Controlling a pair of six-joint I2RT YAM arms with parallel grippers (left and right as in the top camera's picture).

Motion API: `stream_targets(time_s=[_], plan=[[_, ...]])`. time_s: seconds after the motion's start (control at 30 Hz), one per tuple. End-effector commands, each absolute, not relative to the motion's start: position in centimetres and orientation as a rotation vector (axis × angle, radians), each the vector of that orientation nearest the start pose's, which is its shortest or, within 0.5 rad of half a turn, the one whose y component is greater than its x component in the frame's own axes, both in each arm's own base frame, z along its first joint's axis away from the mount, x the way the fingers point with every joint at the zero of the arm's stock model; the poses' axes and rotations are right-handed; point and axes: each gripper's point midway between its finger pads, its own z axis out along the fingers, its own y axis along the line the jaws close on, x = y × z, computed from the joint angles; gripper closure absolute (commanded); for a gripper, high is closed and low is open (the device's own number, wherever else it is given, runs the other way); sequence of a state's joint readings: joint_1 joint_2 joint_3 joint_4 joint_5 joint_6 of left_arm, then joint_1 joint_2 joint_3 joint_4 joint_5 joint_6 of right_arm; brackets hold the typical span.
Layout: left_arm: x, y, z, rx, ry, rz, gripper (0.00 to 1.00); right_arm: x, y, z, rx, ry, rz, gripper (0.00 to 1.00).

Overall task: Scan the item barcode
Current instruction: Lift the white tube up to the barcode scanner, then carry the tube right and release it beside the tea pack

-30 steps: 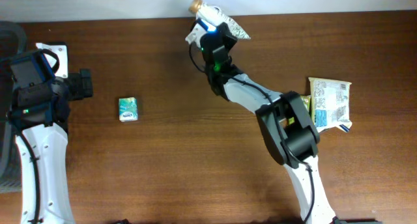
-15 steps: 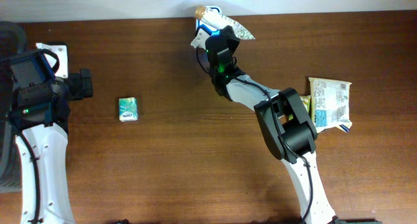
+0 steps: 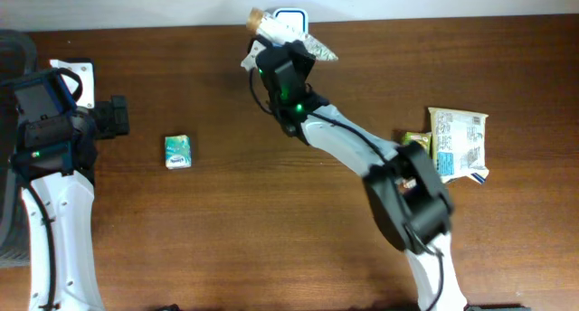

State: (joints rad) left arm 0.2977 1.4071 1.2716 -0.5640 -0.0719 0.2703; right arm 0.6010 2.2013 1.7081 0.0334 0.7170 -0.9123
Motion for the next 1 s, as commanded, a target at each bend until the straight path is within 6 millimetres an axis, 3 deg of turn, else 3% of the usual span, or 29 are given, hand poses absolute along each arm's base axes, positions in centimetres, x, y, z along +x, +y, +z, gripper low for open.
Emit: stream_targets(time_s=[0.0, 0.17, 0.23, 0.3, 0.43, 0.53, 0.7, 0.77, 0.83, 0.97], plan=[[39.3, 13.5, 25.2, -0.062, 2.274, 0.395, 0.01, 51.8, 26.7, 24.5, -0.834, 1.836, -0.521, 0.96], [39.3, 13.5, 25.1, -0.062, 2.274, 0.395, 0.01, 42.3, 29.6, 23.5, -0.637, 2.269, 0.375, 0.96], [39.3, 13.5, 25.1, -0.062, 2.274, 0.395, 0.01, 39.5, 29.0, 22.4, -0.630, 2.410, 0.517, 0.96], [39.3, 13.5, 25.1, -0.062, 2.274, 0.395, 0.01, 37.7, 27.2, 20.4, -0.549, 2.578, 0.541, 0.96], [39.3, 13.5, 25.1, -0.062, 2.274, 0.395, 0.01, 34.6, 21.1, 14.9, -0.360, 2.918, 0.366, 0.96], [39.3, 13.5, 25.2, -0.062, 2.274, 0.395, 0.01, 34.0, 17.2, 11.5, -0.266, 3.011, 0.222, 0.96], [39.3, 13.5, 25.2, -0.062, 2.274, 0.395, 0.01, 34.3, 8.5, 6.6, -0.088, 3.030, -0.188, 0.96], [39.3, 13.5, 25.1, -0.062, 2.274, 0.395, 0.01, 34.6, 6.7, 5.3, -0.029, 3.015, -0.225, 0.96], [39.3, 13.5, 25.2, -0.062, 2.274, 0.395, 0.01, 34.4, 2.8, 4.0, 0.048, 2.979, -0.419, 0.96], [39.3, 13.5, 25.1, -0.062, 2.274, 0.395, 0.01, 33.9, -1.5, 3.3, 0.123, 2.943, -0.611, 0.95]])
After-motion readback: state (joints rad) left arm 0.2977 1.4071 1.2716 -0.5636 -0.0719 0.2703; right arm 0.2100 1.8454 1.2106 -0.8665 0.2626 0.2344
